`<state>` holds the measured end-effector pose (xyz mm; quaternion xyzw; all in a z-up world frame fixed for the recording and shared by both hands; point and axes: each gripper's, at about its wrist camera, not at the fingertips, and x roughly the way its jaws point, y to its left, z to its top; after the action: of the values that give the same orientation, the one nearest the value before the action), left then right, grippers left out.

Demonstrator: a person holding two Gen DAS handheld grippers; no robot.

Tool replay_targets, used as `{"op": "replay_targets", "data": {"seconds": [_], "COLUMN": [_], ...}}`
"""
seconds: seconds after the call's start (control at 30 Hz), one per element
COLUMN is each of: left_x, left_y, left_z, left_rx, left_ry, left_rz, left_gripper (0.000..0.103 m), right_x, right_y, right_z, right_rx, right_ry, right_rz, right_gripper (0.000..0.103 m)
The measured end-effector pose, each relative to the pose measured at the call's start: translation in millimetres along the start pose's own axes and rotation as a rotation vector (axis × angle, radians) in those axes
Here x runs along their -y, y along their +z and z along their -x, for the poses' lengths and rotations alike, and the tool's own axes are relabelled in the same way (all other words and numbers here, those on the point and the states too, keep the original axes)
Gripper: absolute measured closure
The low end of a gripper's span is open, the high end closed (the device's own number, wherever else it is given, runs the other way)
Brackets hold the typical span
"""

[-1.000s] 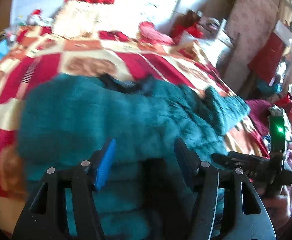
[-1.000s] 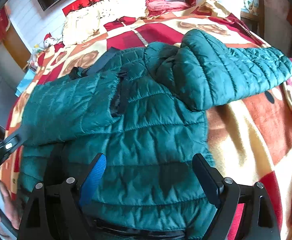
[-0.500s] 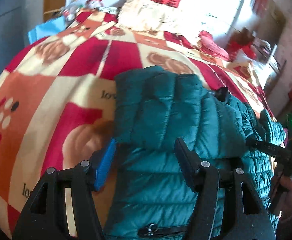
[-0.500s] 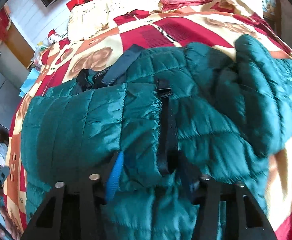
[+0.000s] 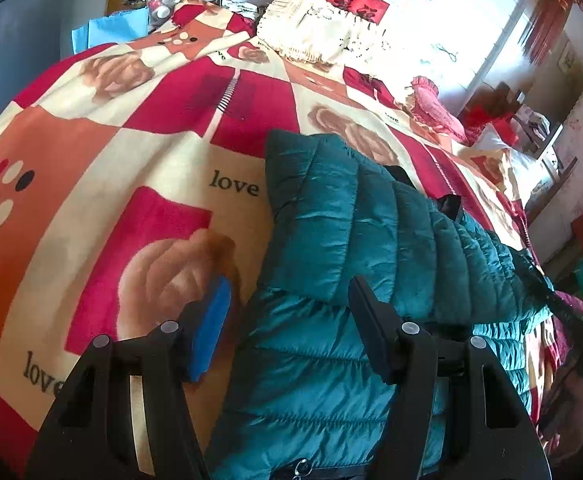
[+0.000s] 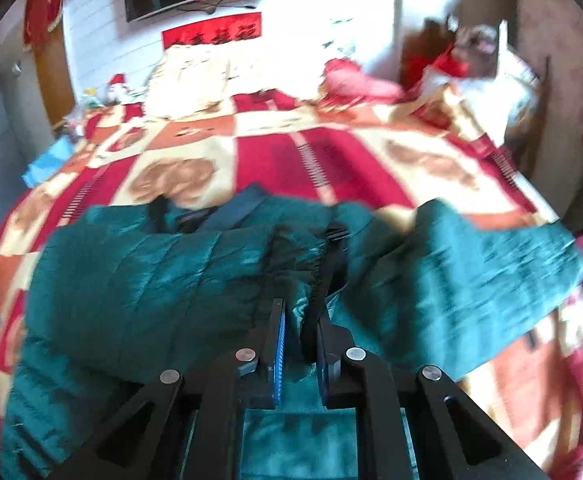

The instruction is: Fold large clothes

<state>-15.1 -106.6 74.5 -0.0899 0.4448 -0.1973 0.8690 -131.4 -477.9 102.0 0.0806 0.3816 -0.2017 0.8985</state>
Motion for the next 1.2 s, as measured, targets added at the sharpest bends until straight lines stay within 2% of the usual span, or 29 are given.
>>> {"op": "replay_targets", "data": {"seconds": [0.07, 0.17, 0.23, 0.37, 0.53, 0.6, 0.67, 0.7, 0.8, 0.87, 0.93, 1.0, 1.07, 1.2], "left_x": [3.7, 7.8, 11.6, 17.8, 36.9, 46.9, 56.9, 61.6, 70.6, 73.5, 73.1, 73.4, 75.6, 81.0], "left_y": [-2.5, -5.9, -6.7, -2.6, 7.2, 10.2, 12.6, 13.0, 11.9, 8.5, 4.2, -0.7, -4.3, -8.9], "left_z": [-4.9, -10.7, -14.0, -17.0, -20.2, -22.9, -28.3, -31.5, -44.4, -56.1, -67.8, -74.1, -77.0, -79.4], "left_rx": [-0.013, -0.028, -0.033, -0.029, -0.002, 0.008, 0.011, 0.01, -0.003, -0.023, -0.038, -0.031, -0.018, -0.003], "left_ry": [0.009, 0.019, 0.028, 0.024, 0.025, 0.025, 0.029, 0.032, 0.048, 0.066, 0.088, 0.105, 0.12, 0.134], "left_rz": [-0.01, -0.026, -0.033, -0.031, -0.044, -0.055, -0.073, -0.082, -0.1, -0.108, -0.111, -0.121, -0.14, -0.173], "left_gripper": [0.042, 0.042, 0.042, 0.042, 0.042, 0.042, 0.042, 0.042, 0.042, 0.042, 0.042, 0.041, 0.039, 0.034], "right_x": [6.7, 4.0, 2.9, 7.5, 17.1, 15.5, 8.2, 5.4, -4.8, -10.8, -19.4, -36.2, -47.7, -47.4], "right_y": [1.9, -0.5, -4.4, -15.0, -13.4, -11.4, -7.9, -5.6, -0.6, 0.6, -0.4, -5.6, -12.1, -23.9], "right_z": [-4.8, -27.7, -45.0, -56.1, -26.8, -9.1, 1.7, 4.9, 5.1, 4.9, 2.9, -9.9, -26.5, -61.4], "right_rx": [-0.004, -0.019, -0.055, -0.105, -0.118, -0.091, -0.075, -0.073, -0.08, -0.071, -0.058, -0.097, -0.134, -0.154], "right_ry": [-0.041, -0.149, -0.167, -0.096, -0.006, 0.026, 0.067, 0.091, 0.118, 0.099, 0.134, 0.165, 0.145, 0.004], "right_rz": [0.004, 0.049, 0.052, 0.03, 0.01, 0.017, 0.011, -0.002, -0.015, -0.018, -0.017, 0.037, 0.094, 0.147], "right_gripper": [0.093, 0.093, 0.093, 0.093, 0.09, 0.084, 0.064, 0.061, 0.061, 0.061, 0.061, 0.061, 0.061, 0.061]}}
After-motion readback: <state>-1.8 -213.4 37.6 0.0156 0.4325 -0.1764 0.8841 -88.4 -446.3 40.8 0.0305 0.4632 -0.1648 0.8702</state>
